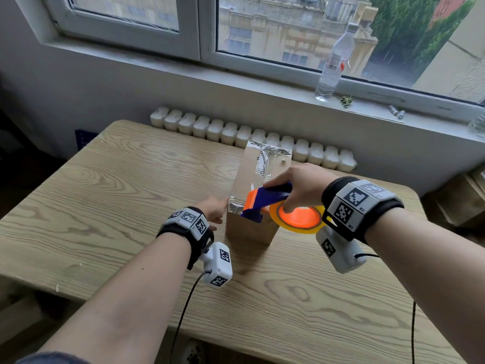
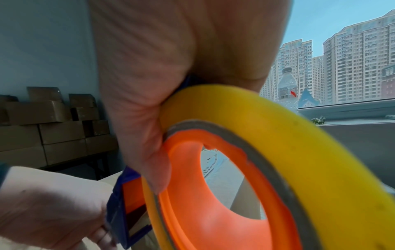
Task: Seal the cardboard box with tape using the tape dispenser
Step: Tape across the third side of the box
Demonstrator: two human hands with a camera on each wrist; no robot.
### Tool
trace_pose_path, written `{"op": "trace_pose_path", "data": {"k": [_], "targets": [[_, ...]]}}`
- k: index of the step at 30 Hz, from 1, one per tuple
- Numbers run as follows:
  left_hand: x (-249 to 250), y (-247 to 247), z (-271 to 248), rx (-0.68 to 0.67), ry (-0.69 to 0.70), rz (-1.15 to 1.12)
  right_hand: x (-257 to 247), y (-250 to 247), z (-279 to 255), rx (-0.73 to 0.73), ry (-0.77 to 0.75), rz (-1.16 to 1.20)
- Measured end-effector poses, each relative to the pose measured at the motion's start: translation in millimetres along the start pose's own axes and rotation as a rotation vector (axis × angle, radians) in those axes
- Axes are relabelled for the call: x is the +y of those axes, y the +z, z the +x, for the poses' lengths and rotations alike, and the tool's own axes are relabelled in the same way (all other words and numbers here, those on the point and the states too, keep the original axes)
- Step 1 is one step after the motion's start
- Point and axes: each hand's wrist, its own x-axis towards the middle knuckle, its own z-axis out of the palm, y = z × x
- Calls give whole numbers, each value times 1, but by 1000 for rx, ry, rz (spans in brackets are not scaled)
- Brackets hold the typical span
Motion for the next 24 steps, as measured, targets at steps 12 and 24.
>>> {"op": "trace_pose_path", "data": {"k": [12, 24], "targets": [[29, -12, -5, 173, 255, 278, -1, 1, 1, 3, 8, -38], [30, -13, 2, 135, 253, 357, 16, -2, -14, -9, 0, 53]]}}
